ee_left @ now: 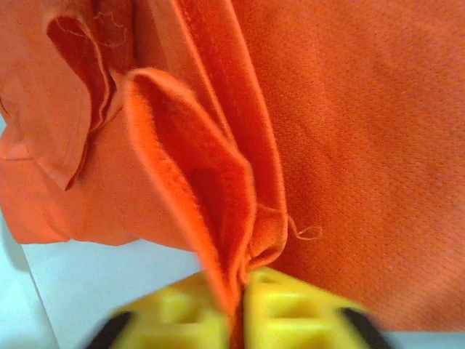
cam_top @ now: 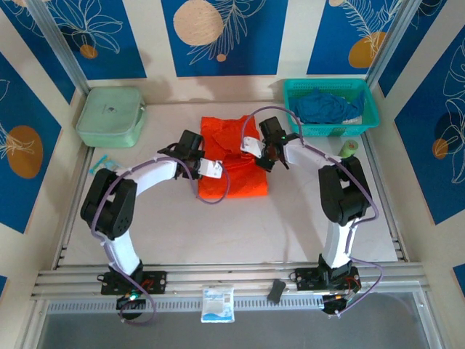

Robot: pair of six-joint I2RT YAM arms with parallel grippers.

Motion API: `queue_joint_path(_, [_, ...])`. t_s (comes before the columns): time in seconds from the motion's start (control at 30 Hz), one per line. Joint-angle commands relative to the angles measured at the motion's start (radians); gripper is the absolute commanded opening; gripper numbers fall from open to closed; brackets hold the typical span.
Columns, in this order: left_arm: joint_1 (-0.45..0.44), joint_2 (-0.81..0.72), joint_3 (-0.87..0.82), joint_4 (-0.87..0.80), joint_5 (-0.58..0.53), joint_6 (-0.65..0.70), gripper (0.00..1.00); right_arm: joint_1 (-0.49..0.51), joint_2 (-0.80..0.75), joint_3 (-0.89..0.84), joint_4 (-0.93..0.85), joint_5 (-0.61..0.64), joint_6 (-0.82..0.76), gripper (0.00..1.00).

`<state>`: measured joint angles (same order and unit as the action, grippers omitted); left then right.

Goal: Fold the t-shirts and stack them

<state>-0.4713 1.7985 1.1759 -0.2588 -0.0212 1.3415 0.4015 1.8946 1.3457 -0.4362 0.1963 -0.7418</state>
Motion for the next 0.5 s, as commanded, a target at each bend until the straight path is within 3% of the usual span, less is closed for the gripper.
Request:
queue_joint_path(0.0, [0.015, 0.037, 0.022, 0.088, -0.027, -0.016, 0.35, -0.019, 0.038, 0.048, 0.038, 0.031, 0.094, 0.09])
queue_joint_path(0.1, [0.013, 0.050, 0.019, 0.184, -0.042, -0.043, 0.53, -0.026, 0.063, 0.071, 0.054, 0.075, 0.163, 0.29])
queue_joint_path(0.27, [0.013, 0.030, 0.002, 0.351, -0.082, -0.098, 0.63, -0.030, 0.047, 0.061, 0.131, 0.081, 0.212, 0.54])
queue_joint_path(0.47, [0.016, -0.050, -0.036, 0.488, -0.121, -0.121, 0.68, -0.041, -0.060, 0.036, 0.147, 0.018, 0.176, 0.61])
